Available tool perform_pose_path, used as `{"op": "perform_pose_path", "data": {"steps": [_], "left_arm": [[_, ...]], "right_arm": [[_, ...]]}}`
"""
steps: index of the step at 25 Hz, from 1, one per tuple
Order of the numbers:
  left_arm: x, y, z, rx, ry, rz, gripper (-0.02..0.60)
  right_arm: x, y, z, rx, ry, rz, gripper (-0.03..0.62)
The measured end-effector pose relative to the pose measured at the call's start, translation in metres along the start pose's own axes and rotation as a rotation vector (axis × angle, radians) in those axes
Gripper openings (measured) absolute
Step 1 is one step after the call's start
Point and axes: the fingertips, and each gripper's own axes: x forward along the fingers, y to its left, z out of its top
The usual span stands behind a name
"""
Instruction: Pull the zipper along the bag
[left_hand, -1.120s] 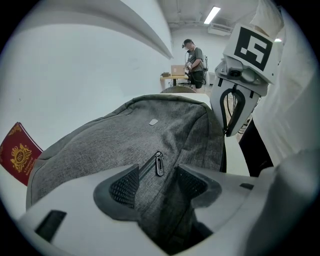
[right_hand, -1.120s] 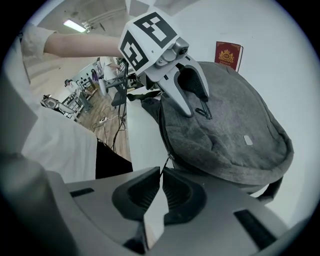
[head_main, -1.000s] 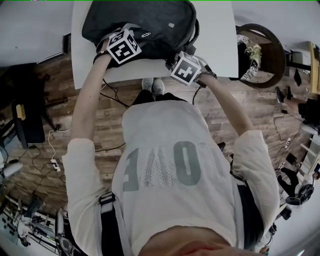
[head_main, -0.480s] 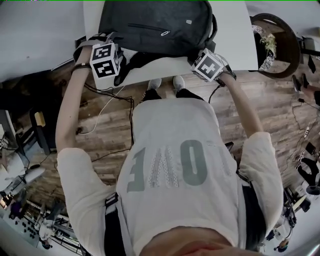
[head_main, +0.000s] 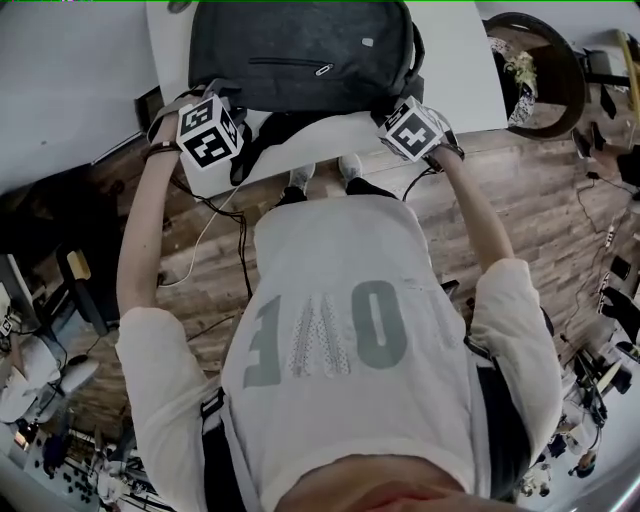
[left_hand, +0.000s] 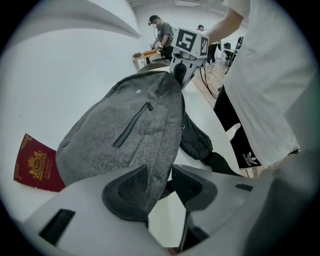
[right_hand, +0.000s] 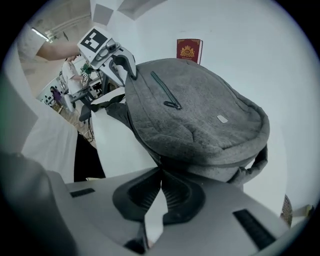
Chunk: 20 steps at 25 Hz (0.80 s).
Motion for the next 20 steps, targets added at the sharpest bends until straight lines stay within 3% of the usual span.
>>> {"op": "perform_pose_path", "data": {"steps": [5,11,16,20], "left_arm": [[0.0,-0.011,0.021,-0.112,-0.046,-0.016,0.147],[0.012,-0.011,0.043,-0.226,0.028,0.055,0.141],[0.016,-0.006,0.048,-0.262,0.033,0.087,0.141],[0.019,-0.006,0.046,-0.273,0.042,0.114,0.141]], "right_arm": [[0.002,-0.057,0.008,0.03,-0.014,-0.093,0.031],[0.009,-0.119,0.031,-0.031,-0.007,-0.138,0.031],[0.007,-0.13,0.042,-0.079,-0.012,-0.136,0.031],[0.01,-0.119,0.031,-0.028,-0.018,-0.097,0.031]]}}
